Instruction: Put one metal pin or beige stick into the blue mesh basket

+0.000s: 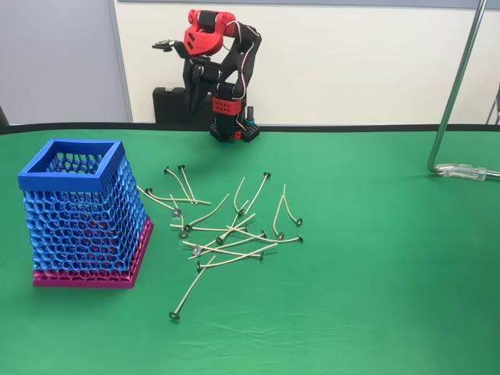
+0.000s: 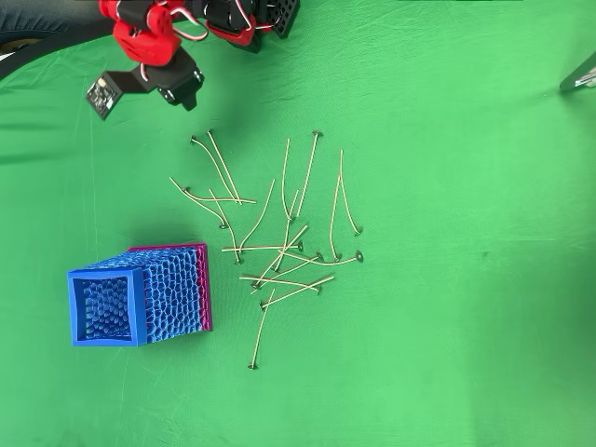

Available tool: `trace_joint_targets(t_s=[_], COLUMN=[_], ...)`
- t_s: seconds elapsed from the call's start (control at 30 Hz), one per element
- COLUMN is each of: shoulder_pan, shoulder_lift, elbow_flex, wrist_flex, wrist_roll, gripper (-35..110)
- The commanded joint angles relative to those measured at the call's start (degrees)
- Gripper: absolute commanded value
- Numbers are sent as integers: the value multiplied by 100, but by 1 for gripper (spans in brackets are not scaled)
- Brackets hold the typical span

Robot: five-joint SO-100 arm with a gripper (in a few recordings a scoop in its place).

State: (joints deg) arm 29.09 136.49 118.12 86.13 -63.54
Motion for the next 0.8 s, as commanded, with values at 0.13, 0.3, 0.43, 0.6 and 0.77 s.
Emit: trace_joint_targets(t_s=[0.13,0.3,0.43,0.6,0.77], shoulder_pan=[220,-9,-211,-176,97], shoulder_lift=[-712,-1125,-1318,-1582,-1784], elbow_flex=[9,527,756,729,571], wrist_flex=[-1063,-1811,-2188,-2197,-2197], wrist_roll=[-88,-457,-914,-1635,-2188], gripper=[1,1,1,1,1])
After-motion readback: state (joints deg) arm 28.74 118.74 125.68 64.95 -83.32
